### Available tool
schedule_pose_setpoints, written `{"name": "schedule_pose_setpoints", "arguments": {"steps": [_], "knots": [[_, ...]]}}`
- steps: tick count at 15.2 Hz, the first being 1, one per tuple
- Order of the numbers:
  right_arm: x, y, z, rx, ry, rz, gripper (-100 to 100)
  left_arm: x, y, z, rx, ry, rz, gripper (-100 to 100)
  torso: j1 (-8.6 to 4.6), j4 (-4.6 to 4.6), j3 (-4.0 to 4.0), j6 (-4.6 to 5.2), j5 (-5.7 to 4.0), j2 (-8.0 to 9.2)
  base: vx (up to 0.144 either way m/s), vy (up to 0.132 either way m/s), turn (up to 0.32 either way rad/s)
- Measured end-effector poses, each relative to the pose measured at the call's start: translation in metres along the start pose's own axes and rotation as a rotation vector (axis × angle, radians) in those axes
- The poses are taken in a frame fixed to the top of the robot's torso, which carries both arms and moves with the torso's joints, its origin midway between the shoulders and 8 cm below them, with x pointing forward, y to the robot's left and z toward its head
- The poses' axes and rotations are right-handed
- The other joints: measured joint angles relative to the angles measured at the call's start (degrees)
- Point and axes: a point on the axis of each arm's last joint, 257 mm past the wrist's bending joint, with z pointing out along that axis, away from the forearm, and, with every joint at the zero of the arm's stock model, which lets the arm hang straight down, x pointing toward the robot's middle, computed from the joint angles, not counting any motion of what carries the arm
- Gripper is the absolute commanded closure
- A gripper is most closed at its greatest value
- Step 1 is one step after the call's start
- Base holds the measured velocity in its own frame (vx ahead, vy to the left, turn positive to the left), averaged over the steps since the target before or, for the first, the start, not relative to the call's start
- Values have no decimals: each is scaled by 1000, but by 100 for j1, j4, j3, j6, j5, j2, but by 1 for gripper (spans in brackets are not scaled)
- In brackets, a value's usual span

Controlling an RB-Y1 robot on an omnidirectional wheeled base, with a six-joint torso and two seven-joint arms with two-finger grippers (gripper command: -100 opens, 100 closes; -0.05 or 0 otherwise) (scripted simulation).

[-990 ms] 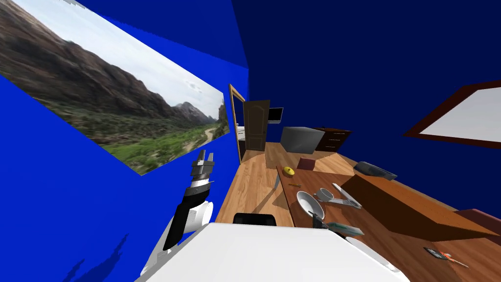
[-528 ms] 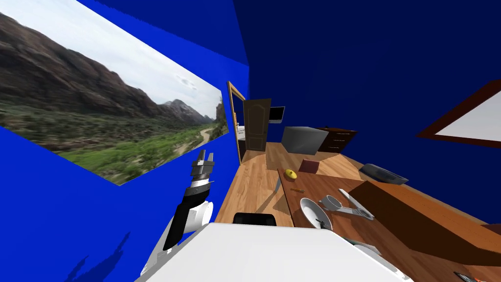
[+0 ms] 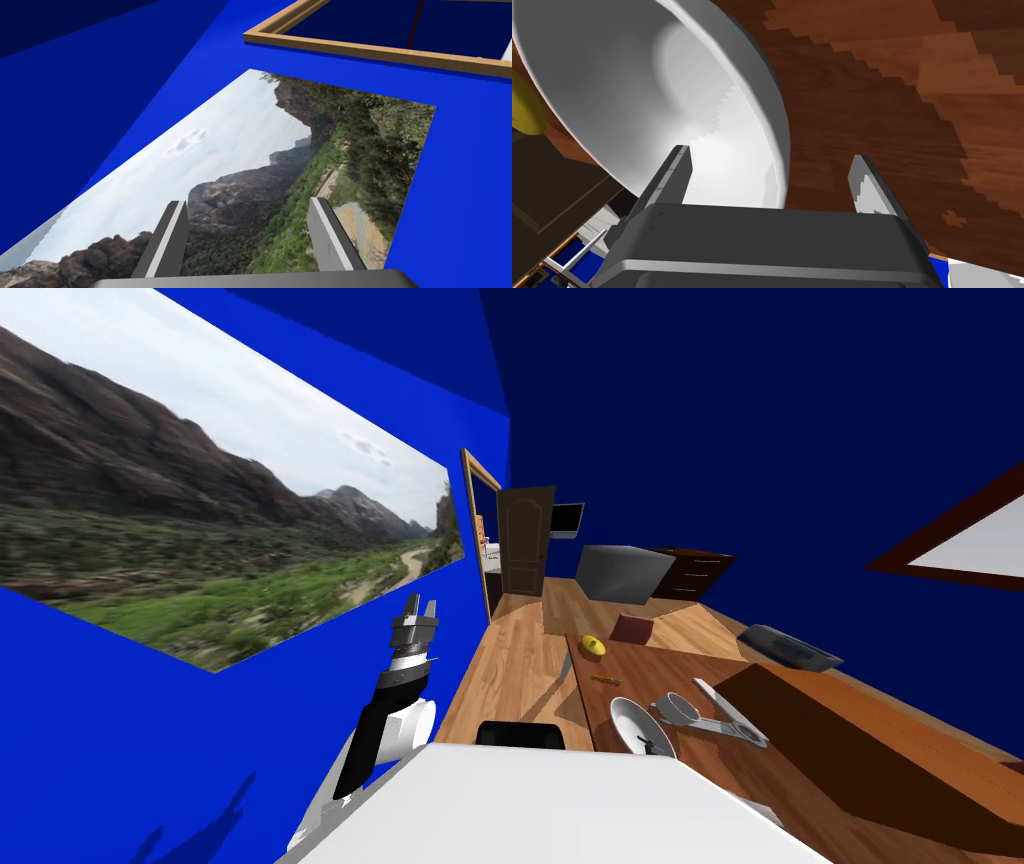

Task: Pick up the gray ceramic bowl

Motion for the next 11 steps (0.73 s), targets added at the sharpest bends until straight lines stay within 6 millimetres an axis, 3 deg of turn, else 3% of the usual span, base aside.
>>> {"name": "schedule_pose_setpoints", "arguments": {"steps": [1, 5, 11], "knots": [[-1, 0, 1, 1, 1, -1, 100, 0, 0, 0, 0, 0, 0, 0, 8, 0, 0, 1, 2, 0, -3, -19, 4], [0, 1, 1, -1, 1, -4, 100, 0, 0, 0, 0, 0, 0, 0, 32, 4, 1, 3, 8, -1, -2, -3, 0], [23, -12, -13, -7, 2, -10, 100, 0, 0, 0, 0, 0, 0, 0, 82, 7, 5, 4, 24, 2, 6, 89, -30]]}}
